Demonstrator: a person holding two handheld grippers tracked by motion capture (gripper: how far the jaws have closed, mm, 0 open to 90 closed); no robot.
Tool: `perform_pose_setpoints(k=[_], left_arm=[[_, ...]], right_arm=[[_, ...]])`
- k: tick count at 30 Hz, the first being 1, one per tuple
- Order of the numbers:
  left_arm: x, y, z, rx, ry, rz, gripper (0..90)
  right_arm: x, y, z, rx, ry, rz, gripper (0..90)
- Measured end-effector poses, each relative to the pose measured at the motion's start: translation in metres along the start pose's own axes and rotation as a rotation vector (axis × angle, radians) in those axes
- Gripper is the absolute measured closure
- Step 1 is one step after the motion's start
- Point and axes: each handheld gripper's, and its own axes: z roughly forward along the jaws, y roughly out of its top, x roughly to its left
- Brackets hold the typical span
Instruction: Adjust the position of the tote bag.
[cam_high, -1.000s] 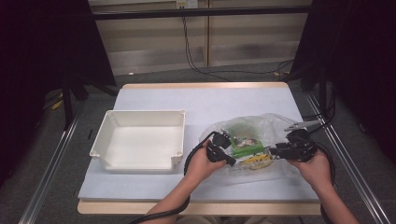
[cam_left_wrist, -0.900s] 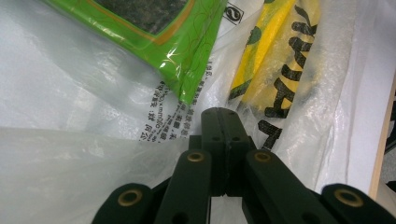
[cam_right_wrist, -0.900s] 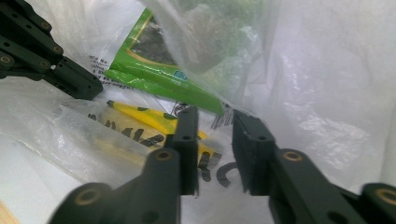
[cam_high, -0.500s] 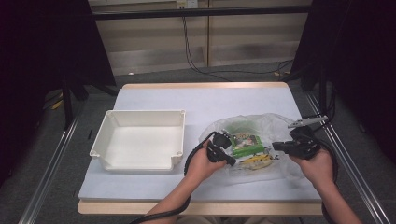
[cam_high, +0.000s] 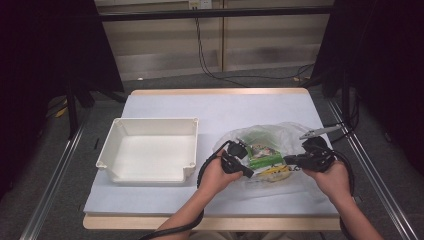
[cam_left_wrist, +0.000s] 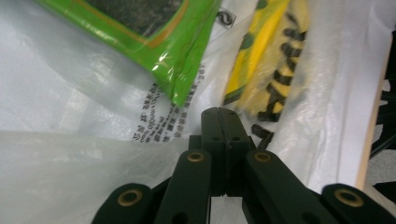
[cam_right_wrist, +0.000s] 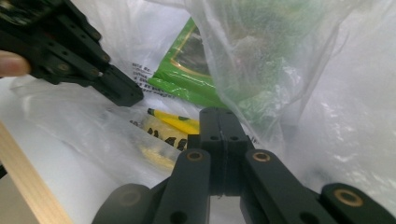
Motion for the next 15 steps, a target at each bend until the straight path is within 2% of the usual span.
perform_pose_setpoints(k=[1,3,6,7,9,15], left_arm=[[-0.002,0.001,-0.001,-0.015,0.002,-0.003,90.0],[-0.005,0.003,-0.003,-0.016,-0.002,-0.004,90.0],[-0.008,0.007,-0.006,-0.023,-0.003,0.019,90.0],[-0.009,0.009,-0.006,-0.041,0.000,0.011,90.0],[-0.011,0.012,-0.007,-0.038,-0.001,0.018,90.0],[-0.015,0.016,-0.001,-0.059,0.001,0.032,85.6]], right_arm=[[-0.001,0.000,0.002,0.008,-0.001,0.001,90.0],[-0.002,0.001,0.005,0.013,-0.001,0.001,90.0],[-0.002,0.002,0.009,0.015,0.014,-0.001,90.0],[-0.001,0.003,0.010,0.018,0.011,-0.004,90.0],[-0.002,0.004,0.013,0.026,0.001,-0.007,90.0],[-0.003,0.010,0.019,0.022,-0.015,-0.006,90.0]])
